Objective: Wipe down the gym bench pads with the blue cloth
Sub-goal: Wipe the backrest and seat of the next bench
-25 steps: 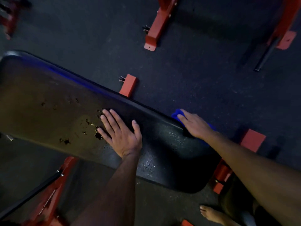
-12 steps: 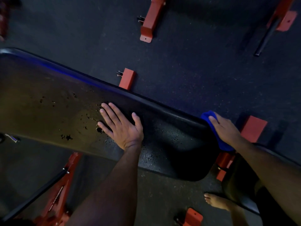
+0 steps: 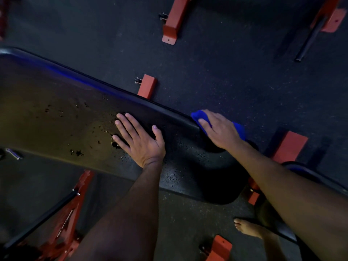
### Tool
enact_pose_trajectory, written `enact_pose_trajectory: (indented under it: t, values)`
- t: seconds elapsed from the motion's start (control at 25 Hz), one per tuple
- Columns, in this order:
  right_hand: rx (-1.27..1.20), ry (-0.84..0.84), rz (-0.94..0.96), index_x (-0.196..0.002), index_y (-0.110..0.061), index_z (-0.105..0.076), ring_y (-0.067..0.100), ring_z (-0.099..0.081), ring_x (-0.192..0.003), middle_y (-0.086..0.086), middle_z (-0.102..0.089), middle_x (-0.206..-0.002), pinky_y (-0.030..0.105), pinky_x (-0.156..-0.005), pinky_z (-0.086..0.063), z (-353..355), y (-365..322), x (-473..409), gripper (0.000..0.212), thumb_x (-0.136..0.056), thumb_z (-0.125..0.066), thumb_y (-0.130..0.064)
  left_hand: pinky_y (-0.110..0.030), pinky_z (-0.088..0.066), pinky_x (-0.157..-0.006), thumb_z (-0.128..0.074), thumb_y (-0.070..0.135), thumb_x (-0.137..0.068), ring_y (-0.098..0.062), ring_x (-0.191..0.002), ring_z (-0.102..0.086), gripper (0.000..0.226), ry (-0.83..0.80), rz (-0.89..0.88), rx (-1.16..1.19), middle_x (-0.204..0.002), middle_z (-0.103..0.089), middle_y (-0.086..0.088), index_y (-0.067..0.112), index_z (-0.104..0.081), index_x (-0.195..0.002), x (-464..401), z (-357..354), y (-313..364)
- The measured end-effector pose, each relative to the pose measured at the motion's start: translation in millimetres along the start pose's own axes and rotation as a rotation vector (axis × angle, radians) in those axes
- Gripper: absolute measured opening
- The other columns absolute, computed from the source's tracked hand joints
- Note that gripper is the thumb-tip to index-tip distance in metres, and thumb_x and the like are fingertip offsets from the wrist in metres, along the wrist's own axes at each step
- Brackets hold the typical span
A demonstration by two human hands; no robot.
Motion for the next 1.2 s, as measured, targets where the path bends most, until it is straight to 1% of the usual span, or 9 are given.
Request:
enact_pose_trajectory:
  t: [0.12, 0.24, 0.4, 0.64, 0.72, 0.84, 0.96, 1.12, 1.2]
  values:
    - [0.004, -0.061, -0.173, -0.149, -0.012, -0.041, 0.028, -0.045, -0.137, 0.012, -0.048, -0.150, 0.037, -0.112, -0.032, -2, 70, 20, 0.055, -0.105, -0.035, -0.043, -0.059, -0.011, -0.125, -0.035, 0.051, -0.099, -0.030, -0.157, -0.013, 0.080, -0.010, -0.002, -0.008, -0.169, -0.016, -0.015, 0.005, -0.016, -0.162, 0, -1, 0]
    - [-0.060, -0.057, -0.320, -0.149, -0.018, -0.043, 0.030, -0.045, -0.137, 0.012, -0.049, -0.149, 0.039, -0.114, -0.032, 3, 121, 38, 0.054, -0.104, -0.036, -0.047, -0.060, -0.012, -0.125, -0.036, 0.050, -0.099, -0.031, -0.157, -0.013, 0.080, -0.017, 0.000, -0.003, -0.169, -0.016, -0.015, 0.005, -0.016, -0.162, -1, -1, 0]
    - [-0.132, -0.067, -0.457, -0.148, -0.025, -0.044, 0.030, -0.042, -0.138, 0.008, -0.047, -0.151, 0.041, -0.114, -0.030, 4, 136, 41, 0.052, -0.104, -0.032, -0.051, -0.060, -0.012, -0.125, -0.035, 0.051, -0.099, -0.031, -0.157, -0.014, 0.080, -0.004, 0.000, 0.000, -0.169, -0.017, -0.015, 0.005, -0.016, -0.162, 0, -1, -1]
    - [-0.058, -0.023, -0.205, -0.154, -0.020, -0.031, 0.035, -0.044, -0.135, 0.017, -0.048, -0.149, 0.043, -0.108, -0.033, -4, 34, -9, 0.055, -0.106, -0.024, -0.048, -0.060, -0.012, -0.125, -0.035, 0.051, -0.099, -0.031, -0.157, -0.014, 0.080, 0.004, -0.001, -0.018, -0.169, -0.017, -0.015, 0.005, -0.017, -0.162, 1, -3, -1]
    - [-0.014, 0.015, -0.136, -0.152, -0.015, -0.035, 0.036, -0.050, -0.129, 0.018, -0.053, -0.143, 0.043, -0.102, -0.038, 0, 34, 1, 0.054, -0.107, -0.027, -0.044, -0.059, -0.011, -0.125, -0.037, 0.050, -0.099, -0.031, -0.157, -0.014, 0.080, -0.002, -0.004, -0.026, -0.169, -0.017, -0.015, 0.005, -0.016, -0.162, 0, -4, 0]
    - [0.064, 0.084, -0.108, -0.139, -0.013, -0.045, 0.037, -0.061, -0.108, 0.019, -0.065, -0.118, 0.042, -0.085, -0.043, 5, 65, 35, 0.051, -0.105, -0.027, -0.046, -0.059, -0.009, -0.125, -0.035, 0.051, -0.098, -0.031, -0.157, -0.013, 0.081, -0.022, -0.022, -0.051, -0.170, -0.015, -0.015, 0.006, -0.015, -0.162, 1, -3, -1]
    - [0.068, 0.036, -0.099, -0.132, -0.012, -0.048, 0.039, -0.064, -0.100, 0.020, -0.068, -0.108, 0.042, -0.079, -0.046, 16, 75, 39, 0.041, -0.106, -0.031, -0.039, -0.058, -0.006, -0.125, -0.038, 0.053, -0.095, -0.030, -0.158, -0.010, 0.085, -0.069, -0.008, -0.047, -0.170, -0.012, -0.014, 0.007, -0.013, -0.162, -2, -8, 1]
    - [0.129, -0.034, 0.114, -0.113, -0.017, -0.049, 0.038, -0.064, -0.084, 0.005, -0.060, -0.080, 0.036, -0.066, -0.039, 67, -33, 11, 0.028, -0.105, -0.032, -0.037, -0.055, -0.012, -0.126, -0.047, 0.053, -0.094, -0.024, -0.158, -0.013, 0.085, -0.069, -0.034, 0.075, -0.171, -0.015, -0.009, 0.011, -0.021, -0.162, -1, 13, -6]
    - [0.192, -0.015, 0.325, -0.115, -0.015, -0.052, 0.040, -0.063, -0.088, 0.011, -0.062, -0.086, 0.035, -0.068, -0.037, 85, -125, -7, 0.024, -0.106, -0.037, -0.032, -0.048, -0.015, -0.126, -0.044, 0.053, -0.097, -0.019, -0.157, -0.015, 0.079, -0.036, 0.018, 0.145, -0.171, -0.017, -0.006, 0.013, -0.023, -0.162, -4, 27, -22]
Point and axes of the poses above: each hand's wrist, its own x-axis away from the middle knuckle, its own z-axis out of the back of the hand, y = z × x, the point moved 8 cm from there along -x, towards the middle knuckle
